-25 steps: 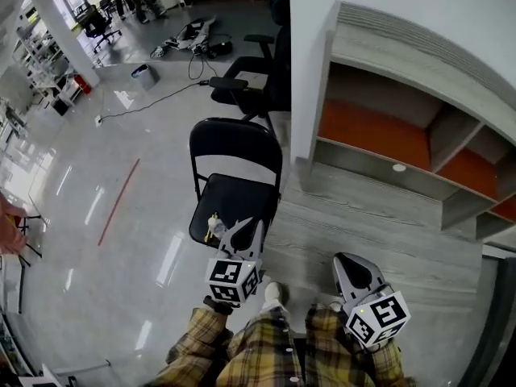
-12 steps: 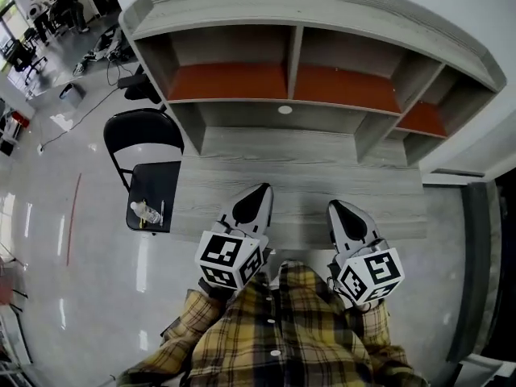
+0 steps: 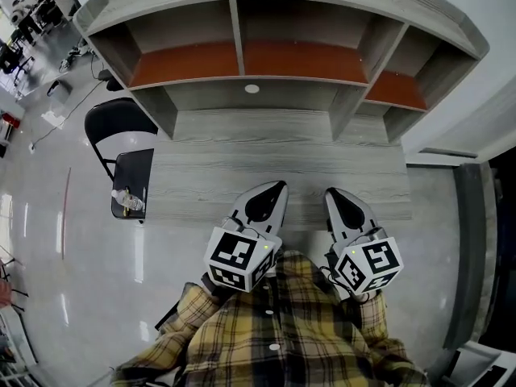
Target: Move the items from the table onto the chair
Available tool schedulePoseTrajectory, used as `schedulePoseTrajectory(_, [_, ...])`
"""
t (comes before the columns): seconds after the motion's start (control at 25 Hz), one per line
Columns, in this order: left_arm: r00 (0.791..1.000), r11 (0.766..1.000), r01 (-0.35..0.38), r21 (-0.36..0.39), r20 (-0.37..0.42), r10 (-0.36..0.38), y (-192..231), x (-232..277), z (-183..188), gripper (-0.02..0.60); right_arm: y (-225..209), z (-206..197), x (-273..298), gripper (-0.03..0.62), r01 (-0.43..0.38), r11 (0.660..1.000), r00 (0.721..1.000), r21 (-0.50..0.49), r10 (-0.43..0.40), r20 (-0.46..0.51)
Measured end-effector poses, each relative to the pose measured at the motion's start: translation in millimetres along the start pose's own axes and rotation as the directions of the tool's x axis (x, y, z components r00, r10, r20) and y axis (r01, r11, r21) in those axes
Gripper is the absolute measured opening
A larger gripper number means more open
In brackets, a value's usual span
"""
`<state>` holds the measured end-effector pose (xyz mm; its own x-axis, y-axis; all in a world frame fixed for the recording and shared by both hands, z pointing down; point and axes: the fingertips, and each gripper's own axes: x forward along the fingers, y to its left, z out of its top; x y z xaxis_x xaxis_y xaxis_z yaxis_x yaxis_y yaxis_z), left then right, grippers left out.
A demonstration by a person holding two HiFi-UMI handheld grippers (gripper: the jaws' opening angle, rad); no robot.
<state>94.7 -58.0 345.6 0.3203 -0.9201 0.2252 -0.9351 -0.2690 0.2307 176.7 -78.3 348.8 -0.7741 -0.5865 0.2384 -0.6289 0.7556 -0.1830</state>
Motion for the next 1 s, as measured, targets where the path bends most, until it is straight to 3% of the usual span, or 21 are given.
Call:
schedulePoseTrajectory(0.4, [1.0,0.999,-0.001,0.032,-0.014,0.001,-23,11,-2,0.003,-10,-1,-5,0.017,-0.033,0.999,0.999,-0.001,0.033,0.0])
schedulePoseTrajectory(1.0, [1.0,0.999,-0.008,0.034,-0.008,0.008,-22,14,1,0.003,-13,-6,-6,0.017,-0.036,0.999,0.999,0.006,0.036,-0.008])
